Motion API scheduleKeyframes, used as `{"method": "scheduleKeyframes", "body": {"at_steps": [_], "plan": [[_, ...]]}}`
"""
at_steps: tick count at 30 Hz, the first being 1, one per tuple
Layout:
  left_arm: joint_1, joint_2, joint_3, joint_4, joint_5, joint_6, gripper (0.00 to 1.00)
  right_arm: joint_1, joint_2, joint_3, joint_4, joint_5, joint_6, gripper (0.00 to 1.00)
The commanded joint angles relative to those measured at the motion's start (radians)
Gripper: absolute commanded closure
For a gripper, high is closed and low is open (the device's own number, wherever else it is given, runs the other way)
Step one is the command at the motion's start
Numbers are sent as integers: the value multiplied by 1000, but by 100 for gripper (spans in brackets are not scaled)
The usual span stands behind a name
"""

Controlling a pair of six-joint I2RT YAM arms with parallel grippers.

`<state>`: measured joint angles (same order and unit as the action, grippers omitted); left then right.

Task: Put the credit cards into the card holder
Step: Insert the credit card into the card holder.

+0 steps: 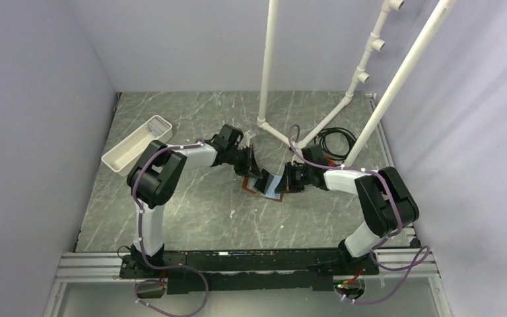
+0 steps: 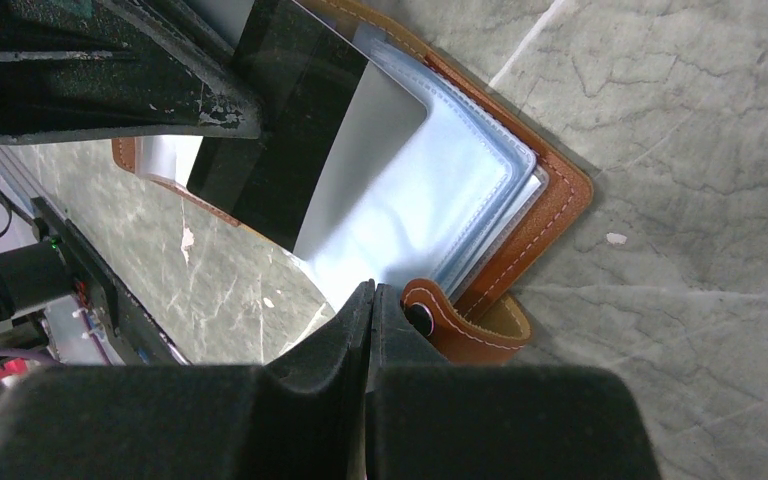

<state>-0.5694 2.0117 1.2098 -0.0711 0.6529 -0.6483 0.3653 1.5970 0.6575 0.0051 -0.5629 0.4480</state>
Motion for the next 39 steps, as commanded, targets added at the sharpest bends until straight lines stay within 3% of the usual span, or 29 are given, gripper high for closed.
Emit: {"method": "scheduleKeyframes", "body": {"at_steps": [1,8,11,20,22,25,30,39], "plan": [[-7,-21,-3,37,-54,0,100,-2,0,15,10,14,-28,100],[-11,-25,-59,105,-19,-53,100,-4,-32,15,0,38,-13,100],[-15,-32,-79,97,-35,-57,100,-7,-69,1,-25,65,17,92],[-27,-47,-86,74,-64,-41,99,-17,-88,-11,-49,103,16,80],[-32,-45,-81,73,-76,-43,97,-17,-65,-12,-34,90,22,80],[-50,-55,-69,22,-112,-38,85,-16,-46,-16,-13,90,24,83],[-95,-73,-60,-8,-191,-34,72,-17,-16,-17,24,68,24,100],[-169,-71,-6,-42,-256,-19,62,-16,-6,-30,57,33,37,100]]}}
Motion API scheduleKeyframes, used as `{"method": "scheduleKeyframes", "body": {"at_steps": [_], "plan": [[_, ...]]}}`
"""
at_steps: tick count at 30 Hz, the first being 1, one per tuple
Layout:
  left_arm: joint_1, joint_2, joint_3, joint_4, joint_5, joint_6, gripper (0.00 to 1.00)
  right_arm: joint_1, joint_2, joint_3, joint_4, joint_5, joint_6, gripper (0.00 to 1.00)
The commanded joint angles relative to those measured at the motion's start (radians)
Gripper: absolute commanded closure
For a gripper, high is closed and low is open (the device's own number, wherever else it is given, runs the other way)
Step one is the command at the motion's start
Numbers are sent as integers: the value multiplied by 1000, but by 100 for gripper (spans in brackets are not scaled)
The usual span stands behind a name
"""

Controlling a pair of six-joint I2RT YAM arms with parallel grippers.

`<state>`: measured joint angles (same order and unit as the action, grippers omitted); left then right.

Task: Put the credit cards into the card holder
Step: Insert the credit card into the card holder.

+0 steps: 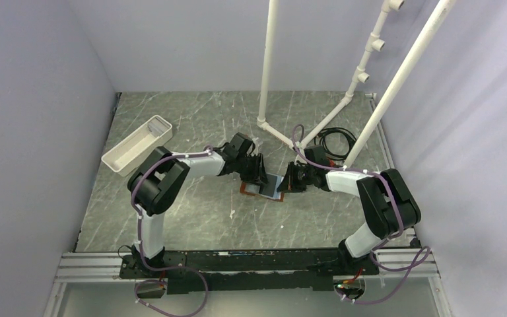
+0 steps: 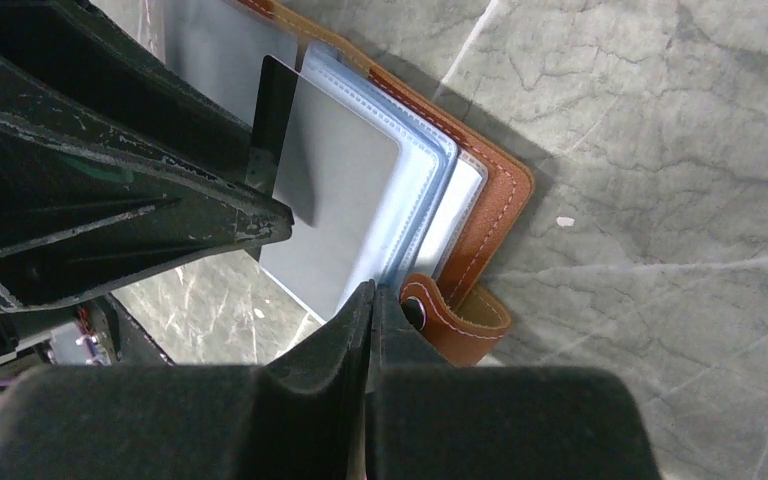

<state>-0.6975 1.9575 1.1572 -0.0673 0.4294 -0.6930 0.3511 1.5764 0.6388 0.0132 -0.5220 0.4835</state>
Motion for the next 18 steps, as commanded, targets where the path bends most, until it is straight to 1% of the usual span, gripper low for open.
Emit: {"method": "scheduleKeyframes", "body": {"at_steps": [1,4,7,10,12,13,16,18], "plan": [[-50,-12,59,-56,-39,33,61,-2,13,-12,48,-7,1,100],[-76,7,94,-72,-38,49,58,-1,6,-11,50,-11,3,100],[-108,24,130,-88,-29,83,51,-2,-9,-15,53,-9,6,100],[-111,27,112,-44,51,42,48,-3,-31,-17,34,13,1,100],[-107,20,91,-31,73,20,46,-7,-49,-19,16,28,-5,100],[-105,17,87,-34,81,17,45,-9,-59,-20,7,36,-8,98],[-104,1,96,-75,80,34,43,-16,-91,-20,-36,56,-20,86],[-97,-6,114,-114,84,51,42,-19,-113,-21,-58,69,-28,81]]}}
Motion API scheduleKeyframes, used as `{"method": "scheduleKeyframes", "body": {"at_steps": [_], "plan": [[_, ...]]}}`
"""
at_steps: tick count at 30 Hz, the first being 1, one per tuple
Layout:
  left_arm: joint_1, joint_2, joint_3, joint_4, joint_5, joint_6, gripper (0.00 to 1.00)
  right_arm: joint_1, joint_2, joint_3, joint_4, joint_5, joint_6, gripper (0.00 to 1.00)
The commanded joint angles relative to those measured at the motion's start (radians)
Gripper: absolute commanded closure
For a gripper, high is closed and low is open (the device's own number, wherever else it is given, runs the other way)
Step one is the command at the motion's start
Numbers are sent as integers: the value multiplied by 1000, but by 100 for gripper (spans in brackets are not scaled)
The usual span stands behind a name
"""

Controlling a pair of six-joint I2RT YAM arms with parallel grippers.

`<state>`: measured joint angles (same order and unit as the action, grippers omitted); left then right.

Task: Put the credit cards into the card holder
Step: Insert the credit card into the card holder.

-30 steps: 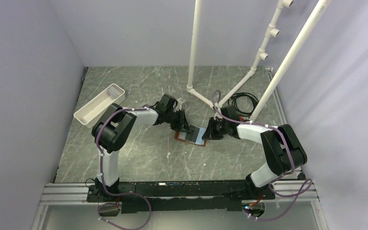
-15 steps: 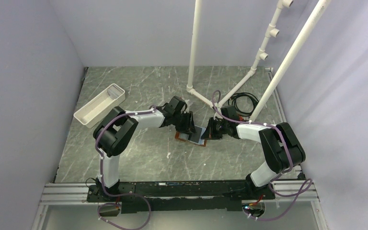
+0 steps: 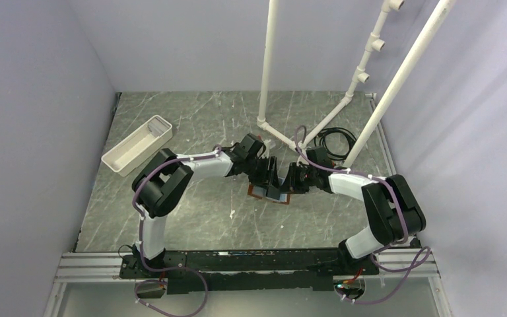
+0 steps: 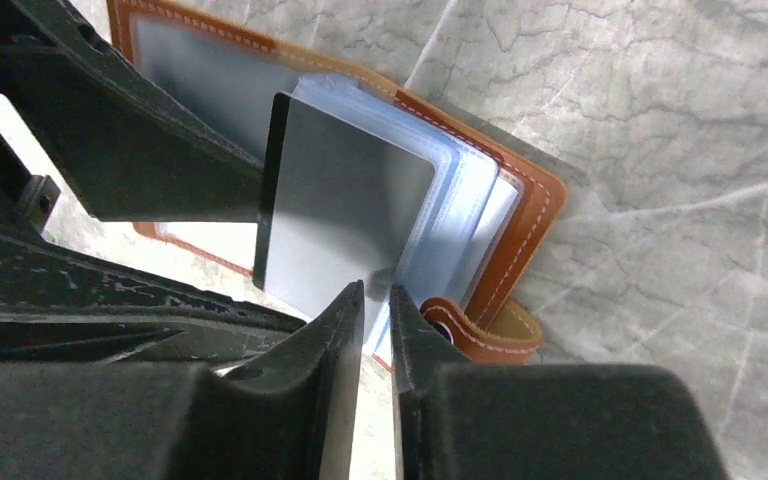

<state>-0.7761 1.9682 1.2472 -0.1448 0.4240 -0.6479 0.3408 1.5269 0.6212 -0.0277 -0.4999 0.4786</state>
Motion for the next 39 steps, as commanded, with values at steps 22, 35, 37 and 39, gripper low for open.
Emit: {"method": "scheduleKeyframes", "body": {"at_steps": [22,35,37,39], "plan": [[-10,-1,110,-172,30,106,83,-58,-57,-15,-4,-62,-8,74],[15,32,9,-98,38,87,90,-60,-48,-7,-22,-57,-23,66],[15,37,6,-97,34,89,90,-59,-46,-8,-20,-60,-22,66],[16,42,6,-97,33,90,90,-60,-46,-8,-19,-60,-21,66]]}}
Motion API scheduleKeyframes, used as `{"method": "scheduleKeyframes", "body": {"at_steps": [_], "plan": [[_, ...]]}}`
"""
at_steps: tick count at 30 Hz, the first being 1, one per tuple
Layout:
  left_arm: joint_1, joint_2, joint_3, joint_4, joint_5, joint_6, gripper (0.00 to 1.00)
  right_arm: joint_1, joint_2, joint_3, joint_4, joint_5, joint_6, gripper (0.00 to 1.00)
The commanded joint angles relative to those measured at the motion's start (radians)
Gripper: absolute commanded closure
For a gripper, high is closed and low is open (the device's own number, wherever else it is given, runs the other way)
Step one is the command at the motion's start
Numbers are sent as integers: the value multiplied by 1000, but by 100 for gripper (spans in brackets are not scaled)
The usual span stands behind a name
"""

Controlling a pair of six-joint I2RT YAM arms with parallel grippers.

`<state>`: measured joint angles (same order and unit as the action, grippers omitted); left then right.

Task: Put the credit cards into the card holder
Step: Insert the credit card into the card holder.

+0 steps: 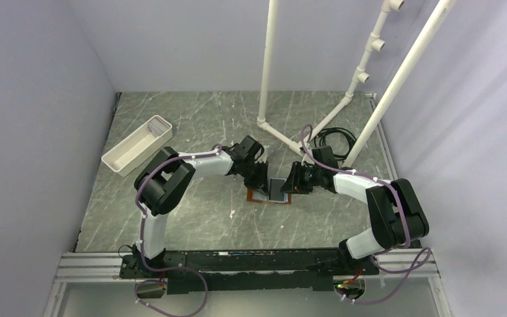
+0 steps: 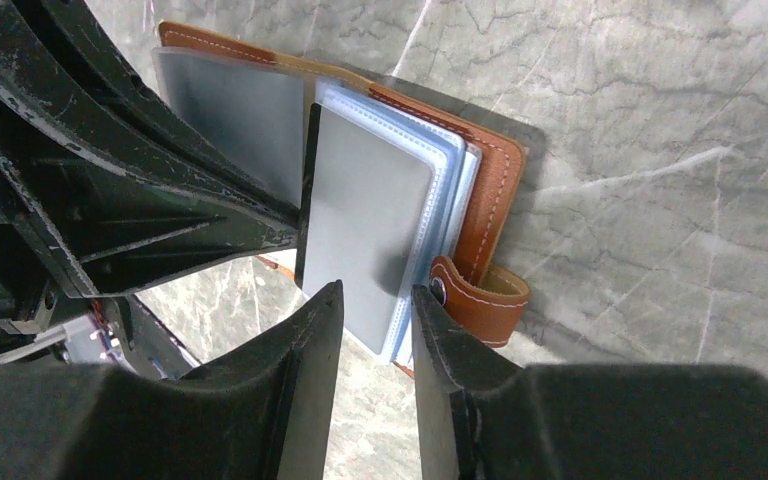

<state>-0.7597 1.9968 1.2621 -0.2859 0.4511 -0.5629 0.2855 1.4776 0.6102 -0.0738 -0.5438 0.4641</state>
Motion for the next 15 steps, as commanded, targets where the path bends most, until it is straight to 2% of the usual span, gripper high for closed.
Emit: {"method": "scheduleKeyframes", "body": {"at_steps": [1,15], "plan": [[1,16,-9,46,7,4,91,-5,5,5,27,-18,-8,66],[2,28,-19,56,12,1,93,-4,0,-1,67,-75,24,71]]}}
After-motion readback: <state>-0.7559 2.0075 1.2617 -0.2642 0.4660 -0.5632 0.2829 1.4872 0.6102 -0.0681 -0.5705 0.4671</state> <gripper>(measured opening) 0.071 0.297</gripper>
